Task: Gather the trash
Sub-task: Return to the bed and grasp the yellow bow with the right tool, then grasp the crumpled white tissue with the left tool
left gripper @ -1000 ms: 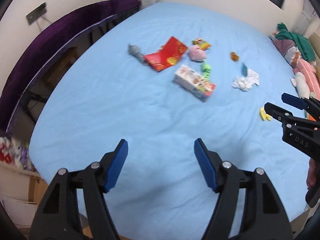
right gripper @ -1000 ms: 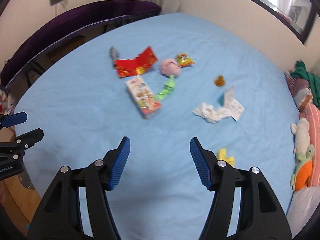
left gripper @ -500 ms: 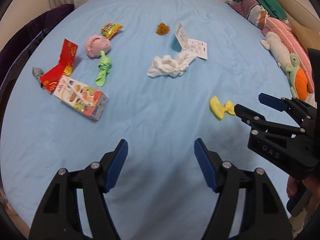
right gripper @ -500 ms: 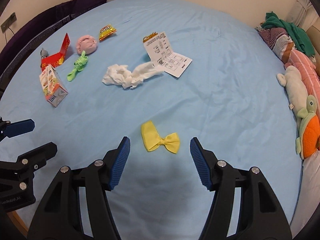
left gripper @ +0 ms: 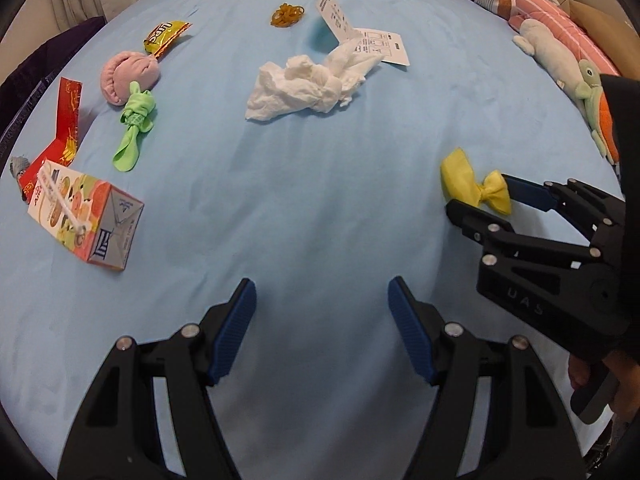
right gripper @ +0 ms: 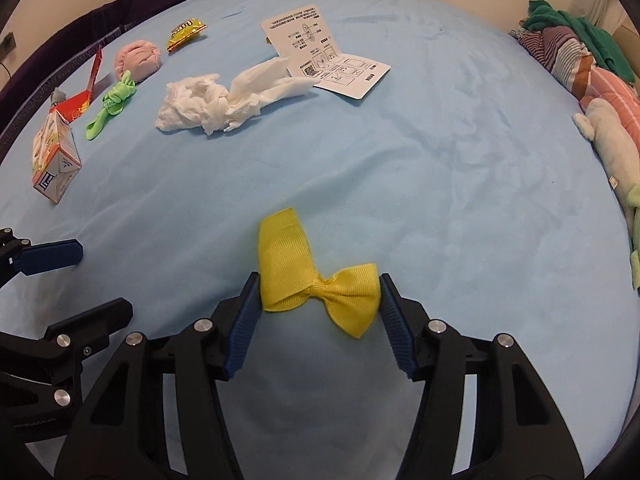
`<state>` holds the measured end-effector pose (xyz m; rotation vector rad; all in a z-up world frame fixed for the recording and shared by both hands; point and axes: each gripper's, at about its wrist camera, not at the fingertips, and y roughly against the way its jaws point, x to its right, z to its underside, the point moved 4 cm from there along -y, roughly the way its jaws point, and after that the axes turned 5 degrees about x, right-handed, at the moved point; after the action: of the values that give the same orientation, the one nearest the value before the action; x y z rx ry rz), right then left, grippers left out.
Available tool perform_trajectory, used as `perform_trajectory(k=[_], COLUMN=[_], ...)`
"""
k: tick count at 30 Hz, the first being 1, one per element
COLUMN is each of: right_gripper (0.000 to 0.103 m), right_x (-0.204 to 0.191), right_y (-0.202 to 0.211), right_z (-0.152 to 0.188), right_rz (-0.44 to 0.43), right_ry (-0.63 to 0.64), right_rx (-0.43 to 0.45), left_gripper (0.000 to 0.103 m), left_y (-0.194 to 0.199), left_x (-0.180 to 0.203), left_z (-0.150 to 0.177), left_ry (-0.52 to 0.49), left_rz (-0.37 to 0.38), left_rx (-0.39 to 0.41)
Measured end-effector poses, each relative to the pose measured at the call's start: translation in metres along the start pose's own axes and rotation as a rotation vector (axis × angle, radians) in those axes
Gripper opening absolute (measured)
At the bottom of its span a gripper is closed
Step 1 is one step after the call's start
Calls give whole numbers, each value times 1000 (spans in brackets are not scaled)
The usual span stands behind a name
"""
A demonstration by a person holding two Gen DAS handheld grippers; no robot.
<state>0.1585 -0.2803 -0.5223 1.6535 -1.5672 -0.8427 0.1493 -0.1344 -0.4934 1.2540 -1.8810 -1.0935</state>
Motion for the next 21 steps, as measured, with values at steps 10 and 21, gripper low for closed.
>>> perform_trajectory(k=[10, 21], right_gripper=[7, 7], right_x=[16, 31], right_y=[-6, -34], right_z=[-42, -80], right_rz=[-54, -56], right_ry=[-35, -27], right_rx=[31, 38], left_gripper=[69, 69], left_y=[-10, -46], left_x=[-4, -6], left_z=[-52, -113], left_ry=[-7, -12], left_rz=[-2, -4], left_rx=[56, 87])
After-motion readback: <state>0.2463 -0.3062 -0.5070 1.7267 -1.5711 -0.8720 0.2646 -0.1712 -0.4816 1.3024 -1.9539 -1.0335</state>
